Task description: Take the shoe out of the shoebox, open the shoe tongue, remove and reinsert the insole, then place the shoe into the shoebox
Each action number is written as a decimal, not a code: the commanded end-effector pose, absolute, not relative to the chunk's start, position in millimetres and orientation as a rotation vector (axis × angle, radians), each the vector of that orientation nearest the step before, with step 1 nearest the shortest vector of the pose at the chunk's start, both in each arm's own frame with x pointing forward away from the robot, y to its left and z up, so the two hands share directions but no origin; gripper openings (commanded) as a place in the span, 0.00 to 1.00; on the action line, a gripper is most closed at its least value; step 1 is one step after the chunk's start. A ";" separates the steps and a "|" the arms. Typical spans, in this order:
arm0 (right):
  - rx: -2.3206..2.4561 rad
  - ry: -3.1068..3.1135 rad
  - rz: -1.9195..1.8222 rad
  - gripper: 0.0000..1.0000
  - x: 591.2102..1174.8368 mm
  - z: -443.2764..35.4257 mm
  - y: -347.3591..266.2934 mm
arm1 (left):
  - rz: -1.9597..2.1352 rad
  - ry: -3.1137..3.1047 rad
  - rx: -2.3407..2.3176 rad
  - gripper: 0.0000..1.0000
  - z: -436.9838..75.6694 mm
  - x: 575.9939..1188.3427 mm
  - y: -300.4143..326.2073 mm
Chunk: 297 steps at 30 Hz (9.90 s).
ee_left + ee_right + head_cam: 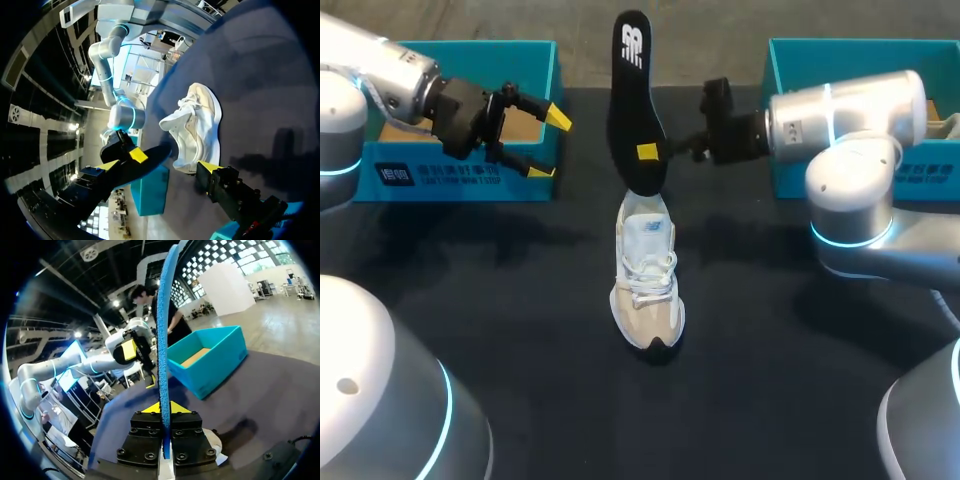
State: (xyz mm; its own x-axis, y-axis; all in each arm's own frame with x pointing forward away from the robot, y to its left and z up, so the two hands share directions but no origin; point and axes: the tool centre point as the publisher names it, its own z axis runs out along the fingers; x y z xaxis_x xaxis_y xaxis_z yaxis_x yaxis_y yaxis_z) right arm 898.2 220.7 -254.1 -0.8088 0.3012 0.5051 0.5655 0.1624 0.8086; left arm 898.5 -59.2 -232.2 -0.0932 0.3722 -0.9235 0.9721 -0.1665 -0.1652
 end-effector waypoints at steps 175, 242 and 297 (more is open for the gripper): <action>-0.736 -2.067 -1.735 0.00 883.1 -300.6 212.1 | -1.290 1.718 1.391 1.00 -315.6 911.4 -94.5; -0.773 -1.935 -1.705 0.00 859.8 -342.4 226.9 | -1.290 1.718 1.391 1.00 -315.6 911.4 -94.5; -0.720 -2.076 -1.662 0.00 869.1 -326.0 228.4 | -1.290 1.718 1.391 1.00 -315.6 911.4 -94.5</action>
